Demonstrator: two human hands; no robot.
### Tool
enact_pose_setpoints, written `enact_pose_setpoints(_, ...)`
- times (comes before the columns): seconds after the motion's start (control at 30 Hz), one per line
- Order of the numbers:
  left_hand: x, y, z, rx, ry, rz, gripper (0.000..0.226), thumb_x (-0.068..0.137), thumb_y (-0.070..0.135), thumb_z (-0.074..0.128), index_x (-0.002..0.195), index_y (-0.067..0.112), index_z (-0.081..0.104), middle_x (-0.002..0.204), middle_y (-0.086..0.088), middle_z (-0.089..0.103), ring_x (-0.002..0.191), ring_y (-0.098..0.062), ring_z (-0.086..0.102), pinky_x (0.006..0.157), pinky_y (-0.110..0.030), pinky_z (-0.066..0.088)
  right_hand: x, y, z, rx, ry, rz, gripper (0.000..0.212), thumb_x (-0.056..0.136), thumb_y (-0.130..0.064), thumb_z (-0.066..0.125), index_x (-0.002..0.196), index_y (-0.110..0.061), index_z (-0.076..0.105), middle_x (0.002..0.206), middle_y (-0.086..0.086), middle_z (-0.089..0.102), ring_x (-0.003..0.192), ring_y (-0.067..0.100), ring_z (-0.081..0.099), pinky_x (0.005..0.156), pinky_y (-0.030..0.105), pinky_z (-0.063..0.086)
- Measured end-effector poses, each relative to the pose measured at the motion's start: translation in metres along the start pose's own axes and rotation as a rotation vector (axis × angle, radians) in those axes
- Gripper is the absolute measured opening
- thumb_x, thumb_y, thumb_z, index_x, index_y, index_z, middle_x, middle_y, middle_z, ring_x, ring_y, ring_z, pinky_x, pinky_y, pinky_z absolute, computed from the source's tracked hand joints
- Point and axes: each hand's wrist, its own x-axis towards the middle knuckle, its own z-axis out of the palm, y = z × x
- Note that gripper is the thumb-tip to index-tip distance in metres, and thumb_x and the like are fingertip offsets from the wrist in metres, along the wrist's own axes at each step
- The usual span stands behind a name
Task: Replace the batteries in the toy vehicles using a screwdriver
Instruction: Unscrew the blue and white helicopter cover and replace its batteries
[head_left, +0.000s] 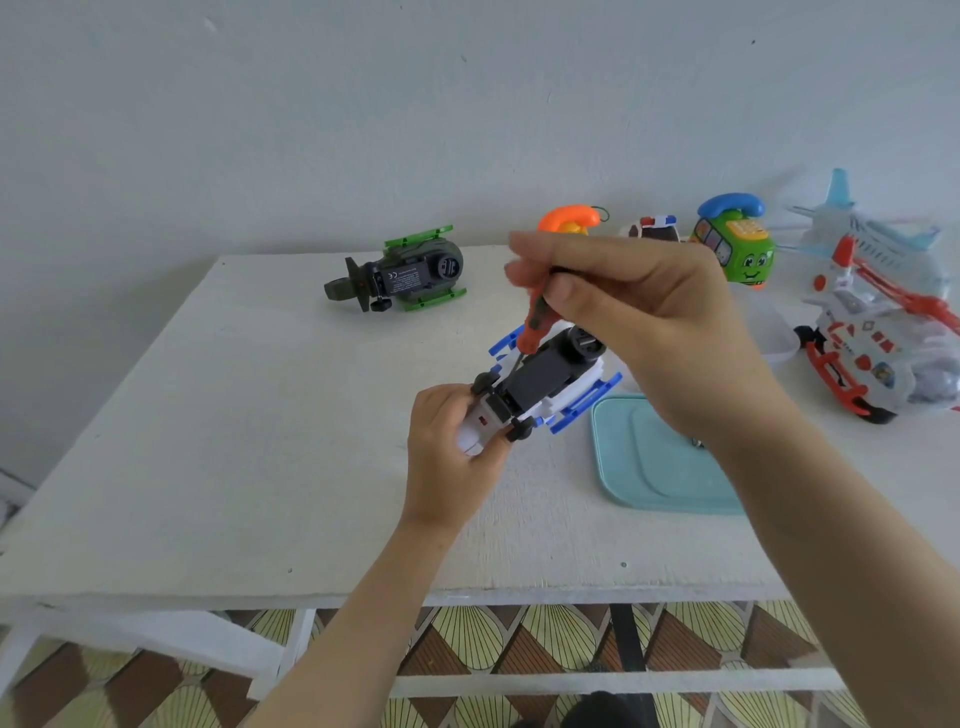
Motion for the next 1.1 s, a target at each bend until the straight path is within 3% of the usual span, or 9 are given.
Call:
enact_pose_setpoints(0.17,0.000,0.001,0.000,0.007,0.002,-0.007,0.034,0.080,0.037,0.068,0.091,0.005,0.064,0.091,0.002,0.059,0.090,-0.017,0.051,0.075,-0.022,0.048,-0.004,0.006,0.008,-0.286,0.153,-0.098,0.026,0.081,-0.009,0.073,0.107,-0.011,0.070,0.079,0.002,0.051,0.062,0.010,0.063,0.071,0.019,0.054)
enact_pose_setpoints(0.3,0.001,0.003,-0.001,-0.003,0.009,0.007,0.034,0.080,0.037,0.067,0.091,0.004,0.065,0.093,0.008,0.055,0.091,-0.013,0.049,0.078,-0.012,0.043,0.000,0.013,0.005,-0.736,0.251,-0.273,0.020,0.091,-0.022,0.061,0.100,-0.009,0.073,0.077,0.003,0.058,0.077,0.001,0.054,0.072,0.010,0.041)
enact_pose_setpoints(0.4,0.001,0.001,0.000,0.002,0.008,0.003,0.036,0.080,0.037,0.067,0.093,0.004,0.066,0.094,0.008,0.056,0.091,-0.014,0.051,0.077,-0.018,0.046,0.003,0.009,-0.002,-0.479,0.065,-0.118,0.027,0.096,-0.009,0.045,0.112,-0.007,0.067,0.084,0.012,0.070,0.110,0.009,0.059,0.097,0.022,0.044)
enact_pose_setpoints(0.53,0.001,0.000,0.001,-0.010,-0.003,-0.012,0.037,0.081,0.038,0.068,0.094,0.004,0.066,0.092,0.001,0.061,0.091,-0.017,0.052,0.075,-0.023,0.048,0.003,0.003,-0.001,0.027,-0.065,0.036,0.032,0.093,0.000,0.049,0.122,-0.010,0.059,0.095,0.033,0.065,0.076,0.041,0.060,0.082,0.033,0.053)
enact_pose_setpoints(0.73,0.001,0.001,-0.001,-0.008,-0.002,0.002,0.037,0.079,0.039,0.069,0.091,0.004,0.065,0.093,0.007,0.056,0.090,-0.014,0.050,0.077,-0.015,0.044,0.000,0.005,0.014,-0.250,0.164,-0.020,0.021,0.083,-0.014,0.073,0.103,-0.018,0.071,0.076,0.000,0.060,0.071,0.016,0.063,0.073,0.026,0.056)
enact_pose_setpoints(0.87,0.002,0.003,-0.001,-0.018,0.008,0.007,0.035,0.079,0.036,0.068,0.089,0.003,0.065,0.092,0.008,0.055,0.090,-0.012,0.049,0.079,-0.010,0.041,0.001,0.008,0.015,-0.549,0.169,-0.193,0.022,0.096,-0.018,0.050,0.100,-0.017,0.071,0.082,-0.001,0.068,0.101,0.009,0.058,0.086,0.029,0.049)
enact_pose_setpoints(0.93,0.002,0.003,-0.001,-0.022,0.006,0.009,0.035,0.080,0.036,0.068,0.090,0.003,0.065,0.092,0.008,0.055,0.090,-0.012,0.049,0.079,-0.011,0.042,0.002,0.005,0.013,-0.396,0.085,-0.101,0.027,0.095,-0.007,0.046,0.105,-0.012,0.070,0.085,0.008,0.071,0.107,0.018,0.062,0.093,0.027,0.049)
enact_pose_setpoints(1.0,0.002,0.001,-0.001,-0.022,0.001,0.004,0.034,0.080,0.035,0.069,0.092,0.004,0.065,0.093,0.008,0.055,0.090,-0.015,0.050,0.077,-0.018,0.045,0.002,-0.001,0.012,-0.134,0.021,0.012,0.031,0.092,0.001,0.046,0.115,-0.010,0.065,0.085,0.021,0.069,0.090,0.037,0.064,0.087,0.033,0.051)
enact_pose_setpoints(1.1,0.002,0.000,-0.001,-0.026,0.001,-0.002,0.033,0.079,0.034,0.071,0.093,0.005,0.066,0.094,0.008,0.056,0.090,-0.017,0.051,0.075,-0.025,0.047,0.003,-0.005,0.010,0.050,-0.025,0.086,0.035,0.089,0.000,0.049,0.119,-0.014,0.061,0.093,0.009,0.073,0.077,0.037,0.062,0.078,0.030,0.055)
